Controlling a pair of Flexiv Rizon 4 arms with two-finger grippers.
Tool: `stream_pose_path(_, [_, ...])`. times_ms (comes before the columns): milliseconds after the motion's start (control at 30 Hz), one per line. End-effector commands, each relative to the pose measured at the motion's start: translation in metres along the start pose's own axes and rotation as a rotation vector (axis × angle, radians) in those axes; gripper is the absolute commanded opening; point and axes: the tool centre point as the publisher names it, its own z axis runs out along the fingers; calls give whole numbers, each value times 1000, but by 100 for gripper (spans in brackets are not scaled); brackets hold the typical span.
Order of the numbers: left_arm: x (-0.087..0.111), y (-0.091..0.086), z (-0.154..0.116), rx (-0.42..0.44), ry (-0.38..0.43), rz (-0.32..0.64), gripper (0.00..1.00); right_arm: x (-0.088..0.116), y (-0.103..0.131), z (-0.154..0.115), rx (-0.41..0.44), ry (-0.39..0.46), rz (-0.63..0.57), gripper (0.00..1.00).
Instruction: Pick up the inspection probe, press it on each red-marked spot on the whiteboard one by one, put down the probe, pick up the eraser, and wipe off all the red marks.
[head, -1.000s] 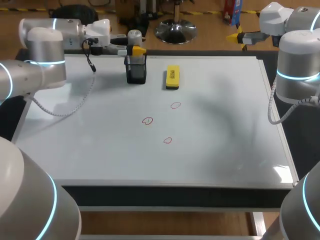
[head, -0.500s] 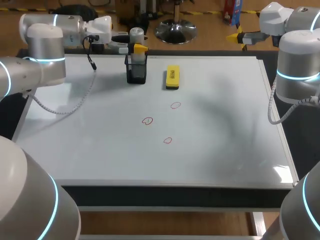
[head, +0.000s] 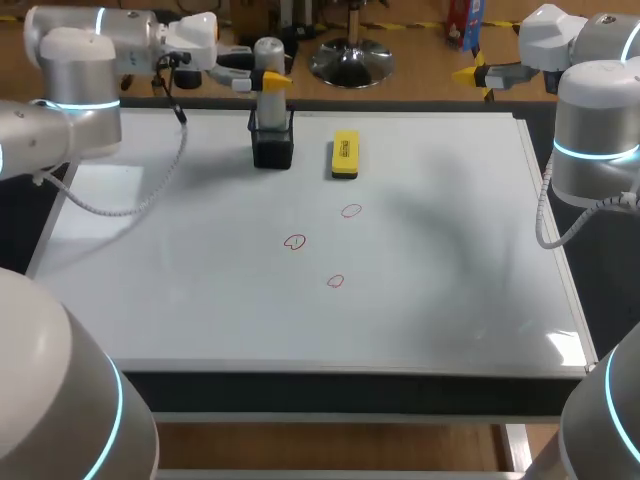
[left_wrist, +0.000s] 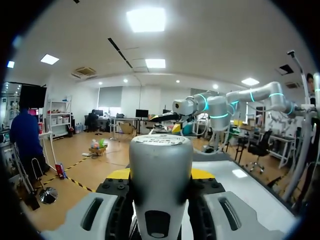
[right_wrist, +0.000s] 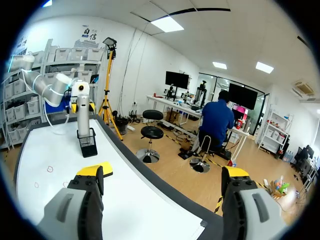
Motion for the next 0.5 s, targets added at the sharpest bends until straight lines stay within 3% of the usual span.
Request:
stream_pose_path(33, [13,-14,-4,-22,-31,1,0,0,0,0,0,0,0,100])
stream_pose_path(500, [14,-47,-5,-29,-37,76,0,0,0,0,0,0,0,100])
